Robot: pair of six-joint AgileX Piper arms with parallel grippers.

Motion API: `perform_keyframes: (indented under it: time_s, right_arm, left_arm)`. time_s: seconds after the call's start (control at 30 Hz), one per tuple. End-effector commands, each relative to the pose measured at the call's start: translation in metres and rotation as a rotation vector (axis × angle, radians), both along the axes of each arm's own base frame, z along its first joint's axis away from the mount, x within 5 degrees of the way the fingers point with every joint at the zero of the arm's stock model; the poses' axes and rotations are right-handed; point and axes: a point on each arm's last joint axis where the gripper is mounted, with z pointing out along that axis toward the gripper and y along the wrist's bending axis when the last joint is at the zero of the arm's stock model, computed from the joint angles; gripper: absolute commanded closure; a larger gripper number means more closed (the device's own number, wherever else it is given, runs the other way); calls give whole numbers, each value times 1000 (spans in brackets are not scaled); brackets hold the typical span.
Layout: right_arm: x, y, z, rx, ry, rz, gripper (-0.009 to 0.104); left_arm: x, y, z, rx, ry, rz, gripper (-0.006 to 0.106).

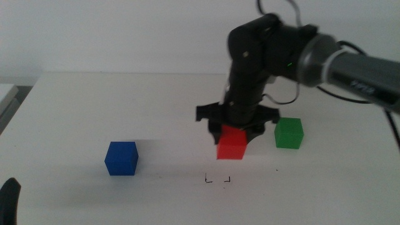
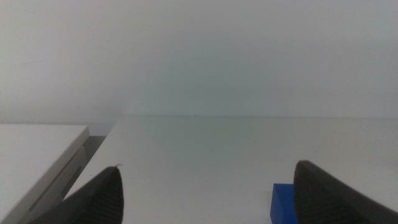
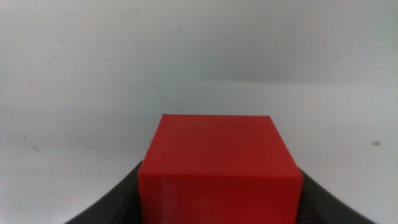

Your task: Stack red cubes first, then green, then blue cubes in a specific spot.

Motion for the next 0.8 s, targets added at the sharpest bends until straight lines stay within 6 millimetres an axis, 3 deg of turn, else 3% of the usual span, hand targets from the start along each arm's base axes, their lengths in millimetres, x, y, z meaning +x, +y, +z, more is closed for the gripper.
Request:
perform_keyframes:
  time_s: [0.0, 0.3, 0.77]
  right_arm:
    - [-3, 12, -5, -11, 4, 21, 72]
    - [-10, 28, -24, -31, 42, 12, 72]
    - [-6, 33, -47, -60, 60, 20, 72]
  left_arm:
    - [0, 0, 1, 2, -17, 3, 8]
    - [0, 0, 1, 2, -17, 3, 8]
    - [0, 0, 1, 2, -17, 3, 8]
